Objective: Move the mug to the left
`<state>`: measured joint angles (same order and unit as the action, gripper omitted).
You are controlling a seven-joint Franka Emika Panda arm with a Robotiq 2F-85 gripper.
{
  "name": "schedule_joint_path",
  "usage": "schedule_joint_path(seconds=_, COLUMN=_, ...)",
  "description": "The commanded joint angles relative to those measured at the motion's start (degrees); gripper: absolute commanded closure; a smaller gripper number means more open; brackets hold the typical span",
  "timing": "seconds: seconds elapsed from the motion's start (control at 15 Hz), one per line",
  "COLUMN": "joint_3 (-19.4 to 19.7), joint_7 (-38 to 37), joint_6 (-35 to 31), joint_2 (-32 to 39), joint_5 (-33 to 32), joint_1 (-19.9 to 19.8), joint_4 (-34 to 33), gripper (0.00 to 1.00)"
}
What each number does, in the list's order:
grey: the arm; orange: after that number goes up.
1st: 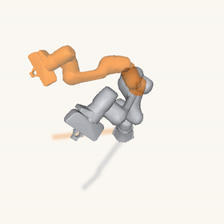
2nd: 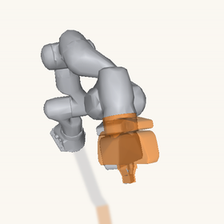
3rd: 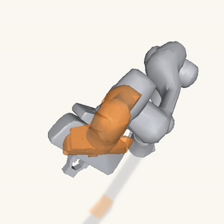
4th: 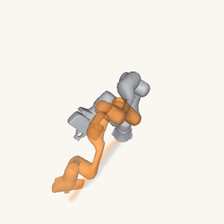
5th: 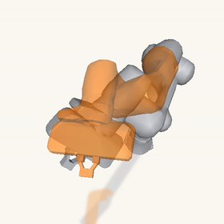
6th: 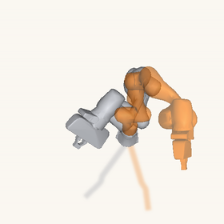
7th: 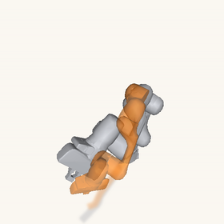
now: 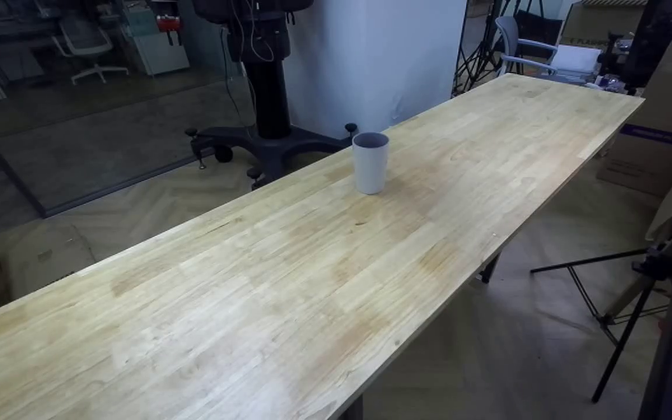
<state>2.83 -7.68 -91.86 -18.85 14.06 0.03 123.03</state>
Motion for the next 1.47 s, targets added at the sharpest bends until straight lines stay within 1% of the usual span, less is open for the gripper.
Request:
schedule_joint_path(seconds=0.0, joint_3=-0.68, joint_7=-0.15, joint_6=-7.55, joint_2=2.77, joint_5=-3.33, joint_1=-2.12, joint_4=-1.50, gripper=0.00)
schedule_joint_path(seconds=0.2, joint_3=-0.25, joint_7=-1.04, joint_6=-17.47, joint_2=7.36, joint_5=-10.32, joint_1=-4.19, joint_4=-3.15, gripper=0.00)
schedule_joint_path(seconds=0.4, joint_3=0.62, joint_7=-1.03, joint_6=-23.60, joint_2=13.88, joint_5=-16.72, joint_1=-5.90, joint_4=-5.90, gripper=0.00)
schedule_joint_path(seconds=0.53, joint_3=1.19, joint_7=-1.50, joint_6=-23.79, joint_2=17.95, joint_5=-18.28, joint_1=-6.24, joint_4=-8.29, gripper=0.00)
schedule_joint_path(seconds=0.6, joint_3=1.28, joint_7=-0.05, joint_6=-24.69, joint_2=13.45, joint_5=-16.55, joint_1=-5.81, joint_4=-3.67, gripper=0.00)
schedule_joint_path(seconds=0.73, joint_3=1.65, joint_7=-0.03, joint_6=-25.04, joint_2=16.92, joint_5=-17.24, joint_1=-6.02, joint_4=-5.67, gripper=0.00)
schedule_joint_path(seconds=0.87, joint_3=1.61, joint_7=-0.09, joint_6=-25.92, joint_2=17.80, joint_5=-18.73, joint_1=-5.93, joint_4=-5.94, gripper=0.00)
schedule_joint_path(seconds=0.93, joint_3=1.65, joint_7=1.83, joint_6=-26.07, joint_2=18.62, joint_5=-18.77, joint_1=-5.91, joint_4=-6.34, gripper=0.00)
schedule_joint_path(seconds=1.0, joint_3=1.74, joint_7=3.00, joint_6=-26.78, joint_2=19.77, joint_5=-19.50, joint_1=-5.98, joint_4=-7.10, gripper=0.00)
schedule_joint_path(seconds=1.13, joint_3=1.95, joint_7=2.83, joint_6=-30.64, joint_2=22.69, joint_5=-22.23, joint_1=-6.13, joint_4=-8.84, gripper=0.00)
schedule_joint_path(seconds=1.27, joint_3=2.35, joint_7=5.28, joint_6=-32.31, joint_2=27.32, joint_5=-23.33, joint_1=-6.31, joint_4=-12.24, gripper=0.00)
schedule_joint_path(seconds=1.33, joint_3=2.47, joint_7=7.75, joint_6=-32.44, joint_2=29.46, joint_5=-22.91, joint_1=-6.46, joint_4=-13.92, gripper=0.00)
schedule_joint_path(seconds=1.4, joint_3=2.45, joint_7=11.58, joint_6=-31.44, joint_2=32.12, joint_5=-20.90, joint_1=-6.79, joint_4=-16.40, gripper=0.00)
